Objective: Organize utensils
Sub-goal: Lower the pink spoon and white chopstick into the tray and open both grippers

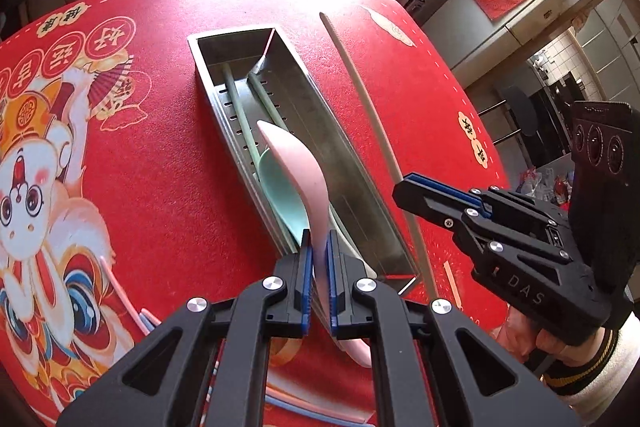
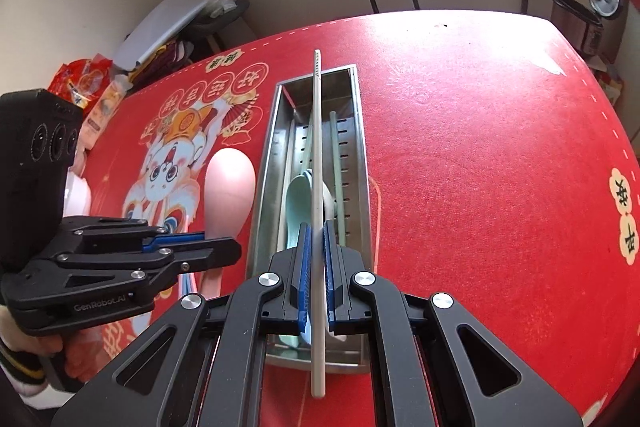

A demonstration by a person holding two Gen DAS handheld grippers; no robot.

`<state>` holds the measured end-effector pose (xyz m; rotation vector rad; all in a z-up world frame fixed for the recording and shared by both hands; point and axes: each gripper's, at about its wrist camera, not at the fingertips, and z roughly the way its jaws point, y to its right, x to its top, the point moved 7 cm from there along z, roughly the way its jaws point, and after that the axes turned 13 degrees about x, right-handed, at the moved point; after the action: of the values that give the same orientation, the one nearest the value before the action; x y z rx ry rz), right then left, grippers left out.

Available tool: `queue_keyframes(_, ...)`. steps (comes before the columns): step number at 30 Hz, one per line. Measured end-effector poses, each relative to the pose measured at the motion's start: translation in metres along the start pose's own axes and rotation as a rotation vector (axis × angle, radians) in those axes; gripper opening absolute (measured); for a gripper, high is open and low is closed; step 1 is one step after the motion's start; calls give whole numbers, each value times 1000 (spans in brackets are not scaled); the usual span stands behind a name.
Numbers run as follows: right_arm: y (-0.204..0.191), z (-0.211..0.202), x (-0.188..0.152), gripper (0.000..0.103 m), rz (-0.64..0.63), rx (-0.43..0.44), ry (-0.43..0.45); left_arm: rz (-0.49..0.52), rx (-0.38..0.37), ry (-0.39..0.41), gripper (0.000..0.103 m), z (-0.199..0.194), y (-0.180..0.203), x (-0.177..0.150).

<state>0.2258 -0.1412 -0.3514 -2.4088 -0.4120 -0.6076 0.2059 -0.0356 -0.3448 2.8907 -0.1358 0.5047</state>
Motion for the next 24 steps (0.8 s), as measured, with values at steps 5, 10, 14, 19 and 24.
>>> queue_keyframes(5, 10, 14, 3, 6, -1, -12, -27, 20, 44, -40, 6, 20, 1, 13)
queue_keyframes(10, 17, 23, 4, 6, -4, -24, -44, 17, 60, -77, 6, 34, 0, 15)
queue_keyframes(14, 21, 27, 5, 6, 7, -27, -48, -1, 58, -101, 6, 42, -2, 14)
queue_keyframes(19, 21, 33, 3, 6, 16, -25, -55, 1, 63, -112, 7, 45, -1, 13)
queue_keyframes(24, 23, 35, 4, 6, 25, -24, -55, 6, 63, -121, 7, 51, 5, 13)
